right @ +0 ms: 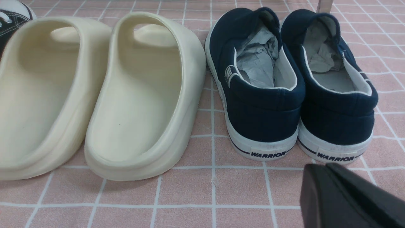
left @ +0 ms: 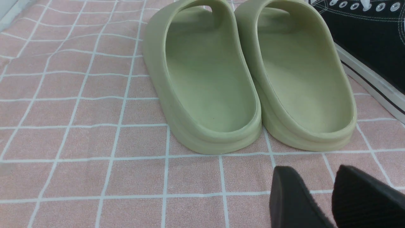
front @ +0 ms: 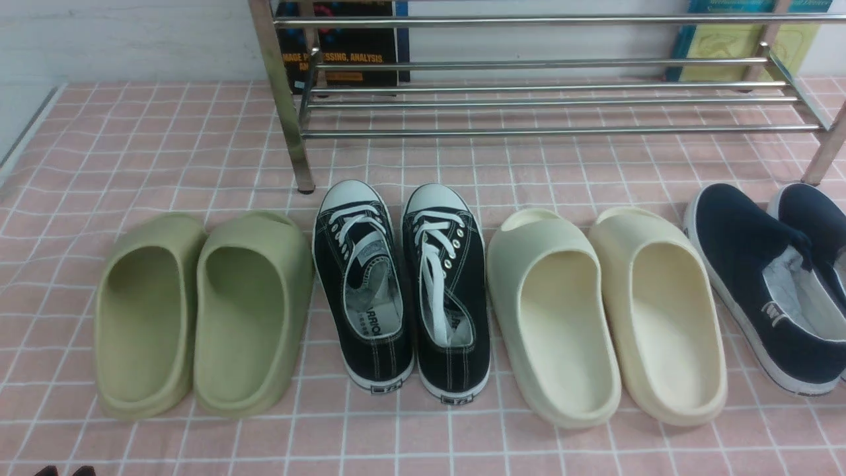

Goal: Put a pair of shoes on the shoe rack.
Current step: Use the right arm to grab the shoe closest to it

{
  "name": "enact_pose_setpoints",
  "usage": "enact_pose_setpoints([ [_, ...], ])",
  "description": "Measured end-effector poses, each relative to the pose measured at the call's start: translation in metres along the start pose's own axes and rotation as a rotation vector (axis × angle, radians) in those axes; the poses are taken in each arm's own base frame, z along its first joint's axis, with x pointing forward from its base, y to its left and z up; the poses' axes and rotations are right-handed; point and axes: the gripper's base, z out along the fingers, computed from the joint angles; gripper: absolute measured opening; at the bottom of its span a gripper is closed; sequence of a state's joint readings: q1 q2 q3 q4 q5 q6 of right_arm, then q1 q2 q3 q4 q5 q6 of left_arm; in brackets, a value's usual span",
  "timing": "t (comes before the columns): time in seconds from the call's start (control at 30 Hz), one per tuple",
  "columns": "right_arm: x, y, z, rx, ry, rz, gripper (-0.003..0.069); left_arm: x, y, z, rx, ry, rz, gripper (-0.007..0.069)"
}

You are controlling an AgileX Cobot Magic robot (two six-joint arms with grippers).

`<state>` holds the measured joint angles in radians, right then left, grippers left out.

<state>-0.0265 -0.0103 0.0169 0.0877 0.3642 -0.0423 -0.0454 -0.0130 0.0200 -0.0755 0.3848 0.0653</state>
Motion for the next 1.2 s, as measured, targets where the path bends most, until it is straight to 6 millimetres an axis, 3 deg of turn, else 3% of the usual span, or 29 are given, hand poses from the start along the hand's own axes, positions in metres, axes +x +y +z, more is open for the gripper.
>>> enact_pose_setpoints([
  [1.2,0.0001,0.0000,0.0000,0.000,0.001,0.000,0.0080,0.0000,0.0000,0.0000,0.000,0.000,0.000,0.0239],
])
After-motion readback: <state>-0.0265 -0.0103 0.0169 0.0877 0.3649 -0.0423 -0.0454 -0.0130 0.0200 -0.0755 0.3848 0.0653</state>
